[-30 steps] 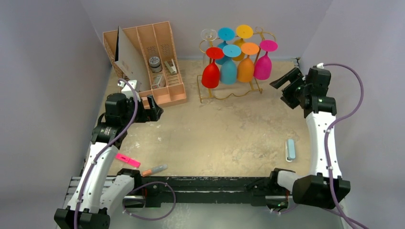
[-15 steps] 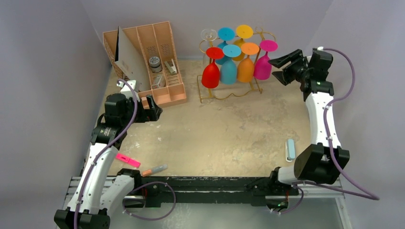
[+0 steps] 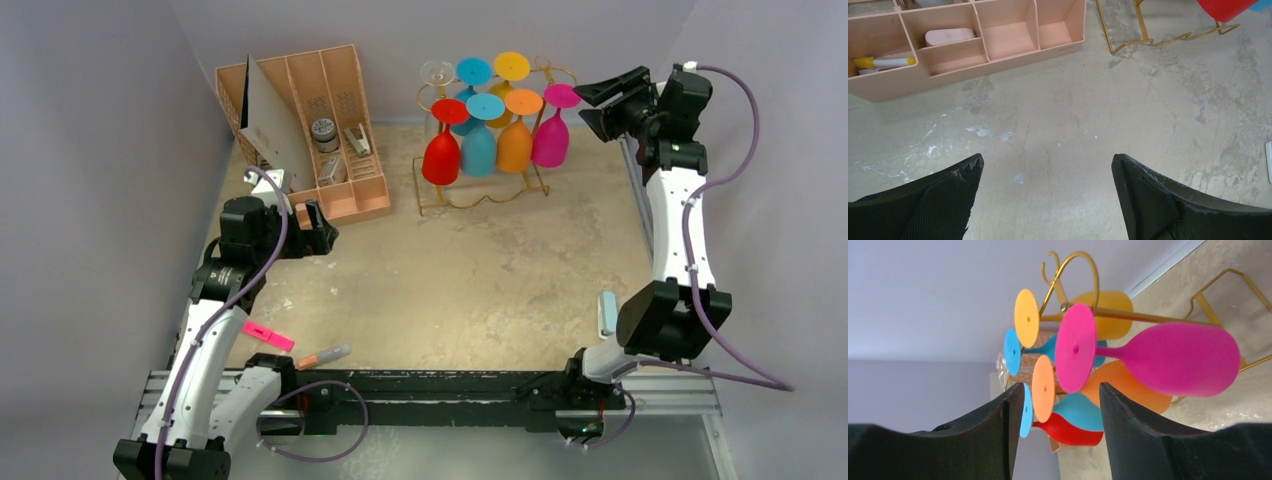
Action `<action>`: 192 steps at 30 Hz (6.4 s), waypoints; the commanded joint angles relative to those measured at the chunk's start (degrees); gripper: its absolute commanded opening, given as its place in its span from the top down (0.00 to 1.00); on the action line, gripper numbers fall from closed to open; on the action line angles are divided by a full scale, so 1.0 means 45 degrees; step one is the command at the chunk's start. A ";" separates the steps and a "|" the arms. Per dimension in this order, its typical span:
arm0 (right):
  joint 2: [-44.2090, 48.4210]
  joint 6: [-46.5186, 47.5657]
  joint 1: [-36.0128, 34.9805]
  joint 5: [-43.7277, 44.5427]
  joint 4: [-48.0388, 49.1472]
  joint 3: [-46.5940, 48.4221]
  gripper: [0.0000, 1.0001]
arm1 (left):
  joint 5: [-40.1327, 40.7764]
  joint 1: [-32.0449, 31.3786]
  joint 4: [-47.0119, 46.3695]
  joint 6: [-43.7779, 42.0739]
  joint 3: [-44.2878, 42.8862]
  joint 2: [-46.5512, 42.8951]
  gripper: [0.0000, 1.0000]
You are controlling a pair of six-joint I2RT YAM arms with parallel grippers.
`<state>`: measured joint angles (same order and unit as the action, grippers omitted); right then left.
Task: Take the wine glass off the wine glass rack
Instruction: Pick up the wine glass from the wine rack, then place the wine glass at the center of the board.
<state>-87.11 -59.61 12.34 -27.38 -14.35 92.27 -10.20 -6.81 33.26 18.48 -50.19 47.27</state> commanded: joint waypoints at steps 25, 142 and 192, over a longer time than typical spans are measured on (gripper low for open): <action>-0.1577 -0.0349 0.0032 -0.0058 0.0219 0.1208 0.87 | 0.0355 0.0029 0.0124 0.0132 -0.0037 0.0448 0.06; 0.7361 0.4297 -0.8777 -0.4499 0.4487 -1.1606 0.30 | -0.7136 -0.6847 -0.8432 0.3981 0.1385 0.2950 1.00; 0.8648 1.8929 -1.2642 -0.5116 0.3415 -1.4505 1.00 | -0.8204 -0.4151 0.0830 0.0314 -0.2960 0.3656 0.06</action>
<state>-52.64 -7.88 -41.69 -49.63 21.71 23.81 -40.77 -25.63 31.68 24.88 -59.96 61.06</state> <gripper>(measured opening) 0.012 0.931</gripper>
